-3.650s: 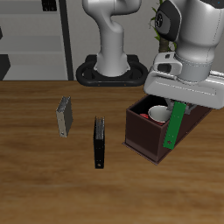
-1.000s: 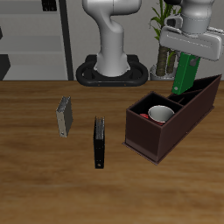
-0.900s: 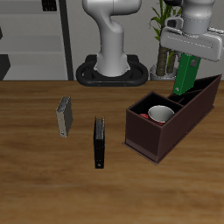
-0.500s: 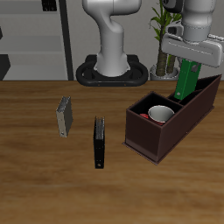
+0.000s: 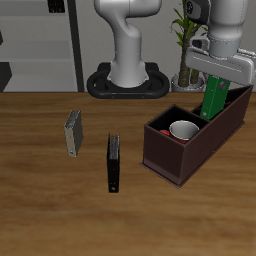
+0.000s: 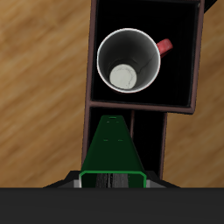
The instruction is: Place the red mug into the left desk caddy's right compartment and place the green book into the left desk caddy's back compartment
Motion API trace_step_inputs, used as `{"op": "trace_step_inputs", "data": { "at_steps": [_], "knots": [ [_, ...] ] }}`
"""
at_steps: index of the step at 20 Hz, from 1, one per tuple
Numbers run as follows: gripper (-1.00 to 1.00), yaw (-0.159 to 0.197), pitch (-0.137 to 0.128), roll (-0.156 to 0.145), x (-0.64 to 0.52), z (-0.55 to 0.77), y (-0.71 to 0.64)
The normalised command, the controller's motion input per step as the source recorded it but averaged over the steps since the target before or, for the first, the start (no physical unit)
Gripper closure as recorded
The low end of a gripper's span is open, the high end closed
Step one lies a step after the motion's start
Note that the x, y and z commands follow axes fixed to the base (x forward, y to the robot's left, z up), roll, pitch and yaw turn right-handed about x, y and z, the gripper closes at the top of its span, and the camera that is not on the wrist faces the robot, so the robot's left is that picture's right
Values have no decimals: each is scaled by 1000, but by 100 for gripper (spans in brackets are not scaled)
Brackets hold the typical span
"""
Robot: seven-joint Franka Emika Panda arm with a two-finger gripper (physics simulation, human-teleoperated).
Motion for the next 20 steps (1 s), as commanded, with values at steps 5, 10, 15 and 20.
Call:
{"op": "trace_step_inputs", "data": {
  "at_steps": [5, 10, 15, 20],
  "knots": [
    [100, -19, 30, 4, 75, -118, -7],
    [100, -10, 43, 21, 45, -213, 125],
    [100, -11, 17, 19, -39, -151, 99],
    [100, -2, 26, 1, 54, -149, 71]
  ]
}}
